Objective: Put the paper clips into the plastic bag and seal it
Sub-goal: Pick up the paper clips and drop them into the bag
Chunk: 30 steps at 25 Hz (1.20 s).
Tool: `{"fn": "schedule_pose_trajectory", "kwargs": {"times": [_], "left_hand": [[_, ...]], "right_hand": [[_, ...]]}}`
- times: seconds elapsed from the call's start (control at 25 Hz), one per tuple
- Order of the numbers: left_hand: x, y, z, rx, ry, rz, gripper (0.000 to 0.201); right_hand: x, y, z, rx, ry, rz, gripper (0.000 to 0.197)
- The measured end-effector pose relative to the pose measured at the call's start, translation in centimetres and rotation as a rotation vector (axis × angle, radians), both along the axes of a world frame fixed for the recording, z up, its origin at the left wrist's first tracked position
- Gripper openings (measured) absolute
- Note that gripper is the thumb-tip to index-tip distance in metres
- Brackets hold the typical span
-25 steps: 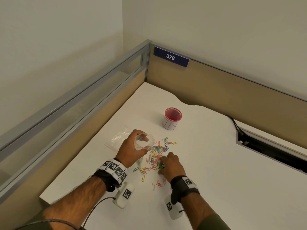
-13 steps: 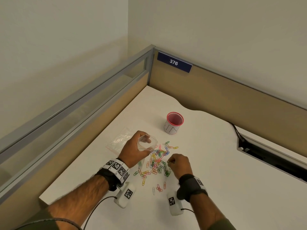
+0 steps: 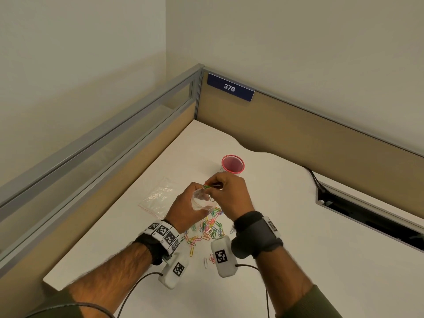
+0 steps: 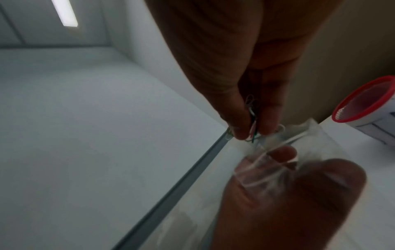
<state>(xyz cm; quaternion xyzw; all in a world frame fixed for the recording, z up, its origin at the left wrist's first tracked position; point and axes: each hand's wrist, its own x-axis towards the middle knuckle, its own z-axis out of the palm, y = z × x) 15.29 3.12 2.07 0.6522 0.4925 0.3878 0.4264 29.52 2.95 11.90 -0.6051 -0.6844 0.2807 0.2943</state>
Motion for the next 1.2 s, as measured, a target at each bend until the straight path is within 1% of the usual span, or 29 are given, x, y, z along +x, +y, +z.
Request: {"fn": "schedule_pose_trajectory", "kwargs": {"times": [0.08, 0.16, 0.24, 0.36, 0.44, 0.48, 0.56, 0.64, 0.76, 0.84, 0.92, 1.12, 1.2], "left_hand": [[0.2, 0.0, 0.3, -0.017, -0.010, 0.005, 0.042], [0.1, 0.0, 0.4, -0.020, -0.028, 0.003, 0.042], [-0.2, 0.0, 0.4, -0.011, -0.027, -0.007, 0.041], [-0.8, -0.1, 0.4, -0.004, -0.032, 0.001, 0.043], [-1.4, -0.2, 0.2, -0.010, -0.047, 0.008, 0.044], [-1.8, -0.3, 0.2, -0.014, -0.048, 0.010, 0.044], [-2.7, -0.4, 0.0, -0.018, -0.053, 0.019, 0.045], [-3.7, -0.3, 0.0, -0.015, -0.053, 0.033, 0.044], [-4.9, 0.2, 0.3, -0.031, -0.042, 0.053, 0.044], [-5.5, 0.7, 0.4, -0.038, -0.041, 0.065, 0.045], [-5.7, 1.1, 0.3, -0.047, -0.054, 0.069, 0.046], [-5.2, 1.9, -0.3, -0.049, -0.101, 0.077, 0.047], [-5.2, 1.9, -0.6, -0.045, -0.107, 0.079, 0.047]], "right_hand": [[-0.7, -0.2, -0.2, -0.020, -0.127, 0.045, 0.010], [-1.0, -0.5, 0.1, -0.008, -0.195, 0.073, 0.013], [-0.7, -0.8, 0.9, 0.067, -0.168, 0.043, 0.012], [1.2, -0.3, 1.5, 0.152, -0.070, -0.087, 0.009], [3.4, 0.9, -0.3, 0.115, -0.100, -0.163, 0.008], [4.7, 1.7, -1.9, 0.065, -0.160, -0.199, 0.009], [7.0, 3.4, -6.0, -0.095, -0.313, -0.246, 0.013], [8.2, 4.9, -10.0, -0.259, -0.434, -0.211, 0.022], [8.0, 6.2, -13.1, -0.397, -0.555, -0.141, 0.039], [7.2, 6.7, -13.9, -0.416, -0.601, -0.104, 0.047], [6.6, 6.6, -14.5, -0.401, -0.626, -0.056, 0.047], [4.5, 3.2, -15.9, -0.301, -0.663, 0.027, 0.027], [4.4, 3.2, -15.4, -0.303, -0.627, -0.018, 0.026]]}}
